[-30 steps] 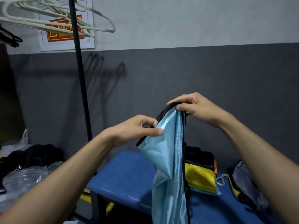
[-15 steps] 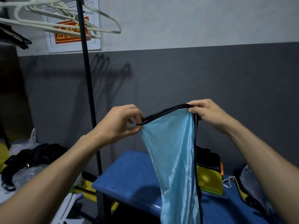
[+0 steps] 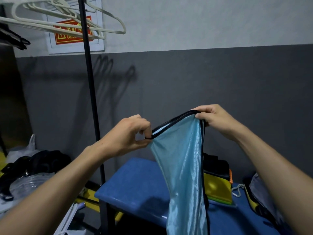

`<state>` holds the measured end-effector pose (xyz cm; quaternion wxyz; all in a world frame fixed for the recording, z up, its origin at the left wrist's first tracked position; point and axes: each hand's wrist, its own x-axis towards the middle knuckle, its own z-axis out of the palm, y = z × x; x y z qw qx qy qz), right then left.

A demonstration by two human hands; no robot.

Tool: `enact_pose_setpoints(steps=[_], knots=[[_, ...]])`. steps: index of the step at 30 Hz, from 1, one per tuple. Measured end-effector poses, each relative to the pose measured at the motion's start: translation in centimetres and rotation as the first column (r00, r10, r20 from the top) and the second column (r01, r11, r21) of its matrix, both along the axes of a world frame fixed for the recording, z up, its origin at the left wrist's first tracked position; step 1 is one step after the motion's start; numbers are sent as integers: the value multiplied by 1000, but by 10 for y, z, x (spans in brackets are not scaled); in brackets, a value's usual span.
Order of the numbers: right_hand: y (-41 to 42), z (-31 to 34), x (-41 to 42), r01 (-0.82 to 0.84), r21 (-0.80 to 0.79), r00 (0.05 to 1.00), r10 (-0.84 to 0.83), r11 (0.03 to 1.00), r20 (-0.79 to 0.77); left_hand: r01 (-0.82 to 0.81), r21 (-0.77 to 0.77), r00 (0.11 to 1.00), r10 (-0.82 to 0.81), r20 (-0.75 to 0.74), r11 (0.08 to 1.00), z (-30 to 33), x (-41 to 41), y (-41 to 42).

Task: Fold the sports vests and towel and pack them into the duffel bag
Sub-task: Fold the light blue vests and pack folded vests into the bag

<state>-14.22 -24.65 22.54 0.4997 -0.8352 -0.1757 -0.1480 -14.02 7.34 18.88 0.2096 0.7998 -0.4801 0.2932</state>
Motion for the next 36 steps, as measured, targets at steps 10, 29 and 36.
enact_pose_setpoints(steps=[10,29,36], knots=[[-7,-9,-4,-173,323,963,229,930,-144,362,-283,517,-444,-732,888,67,-11,-1],[1,6,-8,-95,673,980,188,734,-67,287,-4,629,-192,-754,958,106,-35,-20],[-14,5,-17,-79,584,986,149,808,-72,-290,306,937,334,-100,907,129,-25,-19]])
